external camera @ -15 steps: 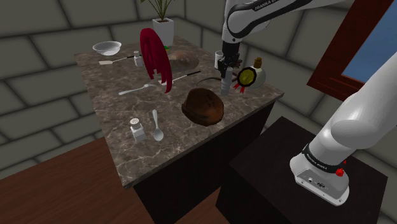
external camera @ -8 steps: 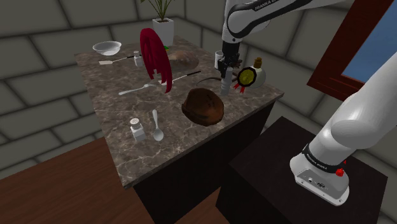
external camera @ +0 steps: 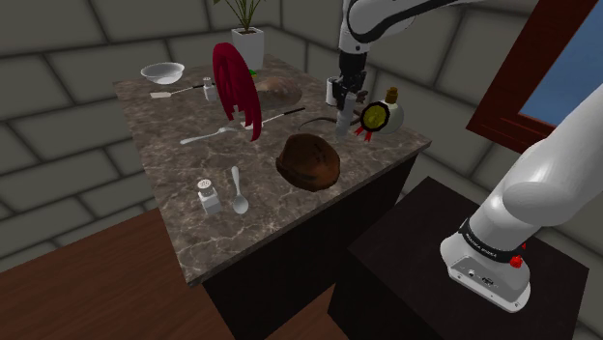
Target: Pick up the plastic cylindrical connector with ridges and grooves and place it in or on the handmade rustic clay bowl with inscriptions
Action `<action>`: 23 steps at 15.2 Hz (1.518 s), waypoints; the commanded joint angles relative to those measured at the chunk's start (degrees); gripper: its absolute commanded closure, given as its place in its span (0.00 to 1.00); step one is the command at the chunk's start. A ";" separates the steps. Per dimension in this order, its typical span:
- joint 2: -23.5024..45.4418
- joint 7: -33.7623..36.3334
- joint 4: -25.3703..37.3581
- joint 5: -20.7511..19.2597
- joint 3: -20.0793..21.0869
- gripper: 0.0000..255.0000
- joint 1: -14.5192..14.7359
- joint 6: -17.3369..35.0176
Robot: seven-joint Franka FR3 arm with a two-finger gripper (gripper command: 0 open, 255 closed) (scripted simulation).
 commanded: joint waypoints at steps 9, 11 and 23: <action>-1.58 0.02 6.10 0.06 0.06 1.00 0.06 -7.69; -1.76 0.00 7.45 0.07 0.06 1.00 0.06 -9.22; -1.81 -0.09 16.65 0.09 0.06 1.00 0.06 -18.47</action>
